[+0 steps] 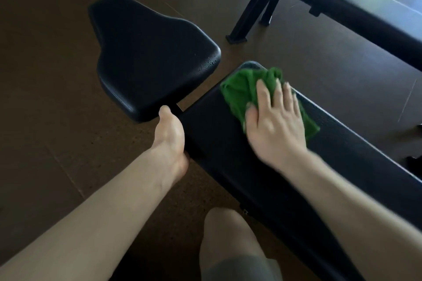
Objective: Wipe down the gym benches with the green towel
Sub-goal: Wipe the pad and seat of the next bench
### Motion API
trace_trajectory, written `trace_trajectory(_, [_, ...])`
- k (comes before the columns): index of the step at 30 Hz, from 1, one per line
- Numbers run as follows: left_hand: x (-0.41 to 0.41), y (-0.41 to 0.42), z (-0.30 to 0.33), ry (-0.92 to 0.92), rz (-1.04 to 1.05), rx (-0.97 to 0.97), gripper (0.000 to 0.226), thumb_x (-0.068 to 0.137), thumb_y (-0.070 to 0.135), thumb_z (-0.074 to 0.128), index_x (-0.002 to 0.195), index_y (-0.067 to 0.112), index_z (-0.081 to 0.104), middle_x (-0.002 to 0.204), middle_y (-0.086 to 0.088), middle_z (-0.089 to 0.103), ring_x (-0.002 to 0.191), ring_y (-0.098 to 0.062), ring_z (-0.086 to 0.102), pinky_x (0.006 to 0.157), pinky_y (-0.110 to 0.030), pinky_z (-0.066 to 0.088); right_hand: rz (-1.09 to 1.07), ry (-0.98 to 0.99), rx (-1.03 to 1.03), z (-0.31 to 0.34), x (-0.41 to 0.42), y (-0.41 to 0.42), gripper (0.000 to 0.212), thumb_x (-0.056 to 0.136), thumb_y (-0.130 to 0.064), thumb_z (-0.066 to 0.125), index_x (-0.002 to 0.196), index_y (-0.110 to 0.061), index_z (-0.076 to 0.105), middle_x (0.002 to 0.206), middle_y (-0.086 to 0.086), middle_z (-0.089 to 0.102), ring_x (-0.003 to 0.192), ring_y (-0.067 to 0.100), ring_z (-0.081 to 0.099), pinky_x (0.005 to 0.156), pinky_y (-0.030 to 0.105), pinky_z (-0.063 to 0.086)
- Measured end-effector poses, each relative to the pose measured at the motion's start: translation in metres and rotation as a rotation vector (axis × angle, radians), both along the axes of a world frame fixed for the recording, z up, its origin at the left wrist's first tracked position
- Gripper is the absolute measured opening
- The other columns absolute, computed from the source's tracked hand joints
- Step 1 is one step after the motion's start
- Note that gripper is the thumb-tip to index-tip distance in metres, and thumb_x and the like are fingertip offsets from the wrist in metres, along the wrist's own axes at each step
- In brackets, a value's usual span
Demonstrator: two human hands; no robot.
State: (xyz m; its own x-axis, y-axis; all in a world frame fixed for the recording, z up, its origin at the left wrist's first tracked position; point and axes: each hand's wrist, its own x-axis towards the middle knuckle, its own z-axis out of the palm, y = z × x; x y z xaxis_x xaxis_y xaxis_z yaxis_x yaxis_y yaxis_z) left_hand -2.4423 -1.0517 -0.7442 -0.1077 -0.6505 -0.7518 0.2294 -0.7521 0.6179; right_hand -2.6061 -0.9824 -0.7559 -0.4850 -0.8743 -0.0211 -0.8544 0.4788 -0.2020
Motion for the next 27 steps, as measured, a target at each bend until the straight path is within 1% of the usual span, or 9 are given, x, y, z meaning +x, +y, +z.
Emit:
trace_trajectory(2, [-0.001, -0.001, -0.004, -0.002, -0.013, -0.005, 0.058, 0.106, 0.058, 0.029, 0.137, 0.019, 0.060, 0.119, -0.008, 0.074, 0.114, -0.030, 0.068, 0.110, -0.054, 0.046, 0.071, -0.006, -0.008, 0.001, 0.035, 0.040, 0.068, 0.104, -0.048, 0.019, 0.166, -0.019, 0.020, 0.172, 0.021, 0.014, 0.161, 0.037, 0.005, 0.131, 0.046, 0.000])
trace_trajectory(5, [-0.002, 0.002, -0.007, -0.025, -0.035, -0.006, 0.059, 0.105, 0.057, 0.029, 0.138, 0.021, 0.061, 0.120, -0.009, 0.075, 0.111, -0.031, 0.069, 0.106, -0.052, 0.049, 0.140, -0.014, 0.052, 0.004, 0.050, 0.055, 0.067, 0.104, -0.050, 0.014, 0.167, -0.025, 0.013, 0.174, 0.014, 0.009, 0.162, 0.032, -0.003, 0.131, 0.044, -0.005])
trace_trajectory(10, [-0.004, 0.002, -0.005, 0.000, 0.016, 0.050, 0.050, 0.105, 0.053, 0.035, 0.141, 0.024, 0.056, 0.124, -0.005, 0.072, 0.115, -0.028, 0.067, 0.111, -0.052, 0.045, 0.053, -0.013, 0.018, 0.001, -0.004, -0.031, 0.060, 0.108, -0.044, 0.023, 0.166, -0.033, 0.013, 0.175, 0.007, 0.012, 0.162, 0.027, 0.002, 0.131, 0.043, 0.000])
trace_trajectory(13, [-0.002, 0.004, 0.000, -0.024, -0.011, 0.052, 0.035, 0.107, 0.052, 0.035, 0.112, 0.027, 0.060, 0.115, -0.004, 0.073, 0.110, -0.026, 0.067, 0.111, -0.051, 0.046, -0.091, -0.044, 0.042, -0.001, -0.015, -0.088, 0.059, 0.109, -0.042, 0.021, 0.166, -0.029, 0.014, 0.174, 0.010, 0.013, 0.161, 0.033, 0.004, 0.130, 0.048, 0.002])
trace_trajectory(15, [0.002, 0.003, 0.000, -0.013, -0.057, 0.034, 0.035, 0.108, 0.053, 0.033, 0.096, 0.031, 0.058, 0.108, -0.001, 0.074, 0.109, -0.025, 0.067, 0.111, -0.050, 0.045, -0.141, -0.056, 0.061, -0.001, -0.008, -0.103, 0.058, 0.109, -0.041, 0.019, 0.166, -0.027, 0.013, 0.174, 0.012, 0.009, 0.161, 0.034, 0.001, 0.130, 0.048, 0.000])
trace_trajectory(19, [0.022, -0.003, -0.017, 0.036, -0.250, 0.003, 0.057, 0.105, 0.062, 0.031, 0.128, 0.025, 0.068, 0.115, -0.001, 0.078, 0.113, -0.022, 0.069, 0.110, -0.046, 0.047, -0.060, -0.038, -0.003, 0.001, 0.045, -0.045, 0.062, 0.108, -0.045, 0.018, 0.167, -0.027, 0.010, 0.175, 0.007, 0.007, 0.162, 0.026, -0.004, 0.131, 0.042, -0.003])
trace_trajectory(23, [0.054, -0.028, -0.019, 0.013, -0.458, -0.003, 0.048, 0.106, 0.052, 0.041, 0.124, 0.017, 0.068, 0.112, -0.007, 0.078, 0.104, -0.022, 0.073, 0.099, -0.043, 0.054, -0.020, -0.010, -0.030, 0.000, 0.088, -0.001, 0.066, 0.103, -0.052, 0.013, 0.166, -0.032, 0.016, 0.174, 0.000, 0.015, 0.162, 0.020, 0.000, 0.132, 0.041, 0.002])
trace_trajectory(25, [0.069, -0.056, -0.006, -0.076, -0.507, -0.188, 0.035, 0.102, 0.048, 0.048, 0.113, 0.022, 0.069, 0.118, -0.007, 0.073, 0.105, -0.019, 0.070, 0.104, -0.043, 0.051, -0.074, -0.011, -0.030, 0.001, 0.083, -0.017, 0.068, 0.101, -0.055, 0.010, 0.166, -0.035, 0.016, 0.174, -0.003, 0.015, 0.162, 0.018, -0.001, 0.131, 0.038, -0.001])
trace_trajectory(27, [0.077, -0.093, 0.018, -0.160, -0.659, -0.615, 0.033, 0.092, 0.058, 0.050, 0.109, 0.037, 0.069, 0.117, 0.006, 0.070, 0.110, -0.007, 0.065, 0.104, -0.031, 0.047, -0.146, 0.009, -0.071, 0.000, 0.073, -0.048, 0.067, 0.101, -0.052, 0.014, 0.164, -0.034, 0.025, 0.173, -0.001, 0.022, 0.162, 0.023, 0.007, 0.131, 0.040, 0.003])
